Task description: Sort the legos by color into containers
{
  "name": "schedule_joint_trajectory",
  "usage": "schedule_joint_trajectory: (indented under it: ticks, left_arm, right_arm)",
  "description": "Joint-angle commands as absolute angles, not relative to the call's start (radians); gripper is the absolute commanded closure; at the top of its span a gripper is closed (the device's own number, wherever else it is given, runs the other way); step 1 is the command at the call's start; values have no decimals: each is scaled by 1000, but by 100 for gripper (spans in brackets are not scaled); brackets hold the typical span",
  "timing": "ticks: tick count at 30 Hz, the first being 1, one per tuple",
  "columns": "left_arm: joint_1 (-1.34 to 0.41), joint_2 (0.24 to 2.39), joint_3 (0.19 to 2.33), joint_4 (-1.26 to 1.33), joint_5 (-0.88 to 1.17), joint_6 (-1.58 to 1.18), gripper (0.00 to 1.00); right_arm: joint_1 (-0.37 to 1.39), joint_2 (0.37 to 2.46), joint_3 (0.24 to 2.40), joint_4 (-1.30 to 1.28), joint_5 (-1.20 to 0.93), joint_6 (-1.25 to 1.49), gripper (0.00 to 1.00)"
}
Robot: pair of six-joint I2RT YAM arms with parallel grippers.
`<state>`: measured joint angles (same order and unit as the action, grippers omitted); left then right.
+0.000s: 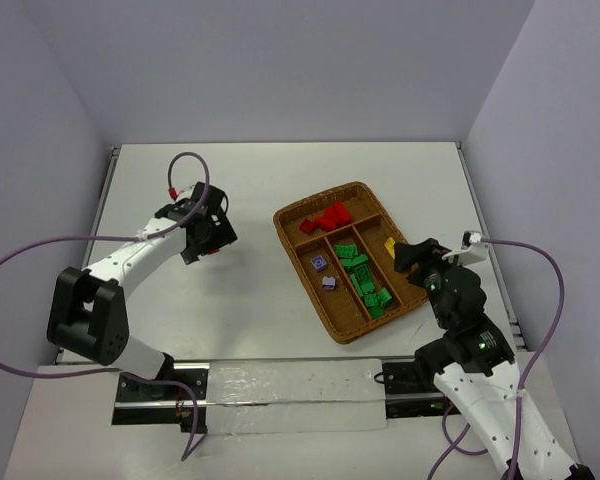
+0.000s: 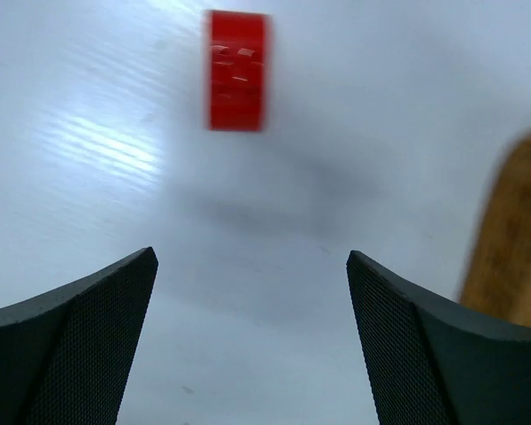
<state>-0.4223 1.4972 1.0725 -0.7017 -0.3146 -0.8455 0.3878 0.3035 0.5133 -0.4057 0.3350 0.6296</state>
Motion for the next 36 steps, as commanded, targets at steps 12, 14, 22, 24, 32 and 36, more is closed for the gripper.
schedule_joint_trajectory:
  ticks: [12,14,22,24,32,36]
  left_arm:
    - [-319,1799,1173,-525,-325,-682,6]
    - [-319,1845,1199,-529,-336,-687,11]
    - [-319,1892,1197,-490,-345,-725,59]
    - [-320,1881,1200,-496,-348,-723,81]
    - [-564,1686,1271,-523,-394,-714,100]
    - [-650,1695,1357,-497,-276,-712,100]
  right_arm:
    - [383,345,512,-322,273,636,29]
    - [383,354,517,-312,272,632,29]
    - [383,404,518,-296,258,618,29]
    - [383,403,515,-291,255,617,29]
    - [383,391,508,-294,288,619,29]
    - [383,380,526,-321,298,600,29]
